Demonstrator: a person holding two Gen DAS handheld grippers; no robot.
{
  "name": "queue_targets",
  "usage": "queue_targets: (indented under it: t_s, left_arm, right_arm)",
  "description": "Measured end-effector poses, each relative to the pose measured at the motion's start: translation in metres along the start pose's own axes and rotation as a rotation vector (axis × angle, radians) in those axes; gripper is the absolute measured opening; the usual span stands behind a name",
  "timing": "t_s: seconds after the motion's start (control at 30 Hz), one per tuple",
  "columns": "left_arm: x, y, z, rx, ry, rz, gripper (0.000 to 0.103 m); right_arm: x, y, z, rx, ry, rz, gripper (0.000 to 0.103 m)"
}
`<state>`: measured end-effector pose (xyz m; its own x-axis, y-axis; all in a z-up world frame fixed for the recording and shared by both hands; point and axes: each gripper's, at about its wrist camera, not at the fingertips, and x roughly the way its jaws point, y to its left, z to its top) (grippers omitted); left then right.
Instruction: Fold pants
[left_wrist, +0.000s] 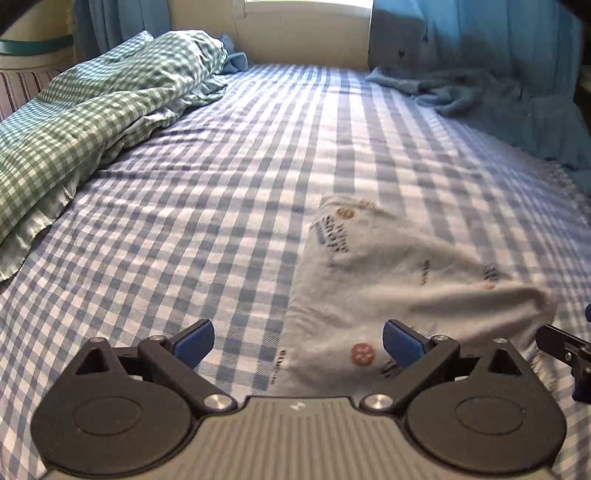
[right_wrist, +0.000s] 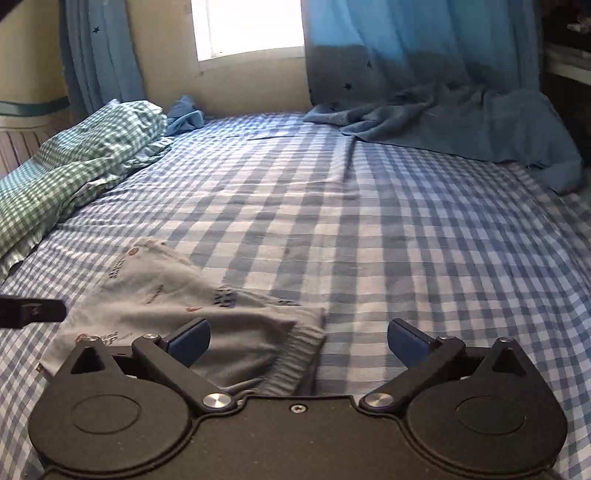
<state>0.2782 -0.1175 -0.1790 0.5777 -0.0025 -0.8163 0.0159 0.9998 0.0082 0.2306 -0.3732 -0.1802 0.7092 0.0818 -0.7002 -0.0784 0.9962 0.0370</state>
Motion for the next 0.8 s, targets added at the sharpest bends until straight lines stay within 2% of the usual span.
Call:
queue_targets:
  t_s: [0.1,0.2,0.3,0.33,0.37,0.4,0.47,0.53,0.67,0.73,0.8]
  left_arm:
    - [0.021,0.006,-0.017,0.104,0.069,0.069,0.098]
    - [0.019,0.027,-0.034,0.100,0.063,0.022,0.103]
    - [0.013,0.049,-0.040,0.092,0.094,-0.038,0.103]
    - [0.011,0.053,-0.037,0.089,0.099,-0.038,0.102]
    - [0.007,0.054,-0.033,0.087,0.095,-0.043,0.102]
    - [0.001,0.053,-0.026,0.084,0.070,-0.048,0.102]
    - [-0.003,0.047,-0.010,0.079,0.008,-0.063,0.102]
    - [0.002,0.032,0.012,0.084,-0.037,-0.085,0.102]
    - [0.038,-0.011,0.047,0.126,-0.102,-0.059,0.102]
    - [0.071,-0.023,0.056,0.142,-0.079,-0.029,0.102]
    - [0.103,-0.023,0.060,0.153,-0.029,-0.003,0.103]
  right_arm:
    - [0.012,0.028,-0.024,-0.063,0.064,-0.015,0.099]
    - [0.010,0.025,-0.052,-0.154,0.093,-0.140,0.102]
    - [-0.010,-0.013,-0.066,-0.063,0.101,-0.102,0.102]
    - [-0.015,-0.021,-0.066,-0.052,0.114,-0.101,0.102]
    - [-0.021,-0.025,-0.063,-0.059,0.120,-0.147,0.102]
    - [-0.026,-0.028,-0.059,-0.059,0.106,-0.171,0.102]
    - [-0.031,-0.031,-0.045,-0.026,0.046,-0.158,0.102]
    - [-0.021,-0.024,-0.024,-0.019,0.004,-0.163,0.102]
    - [0.024,0.010,0.006,-0.078,-0.056,-0.110,0.102]
    - [0.051,0.025,0.011,-0.133,-0.058,-0.086,0.102]
    - [0.074,0.030,0.011,-0.196,-0.043,-0.125,0.102]
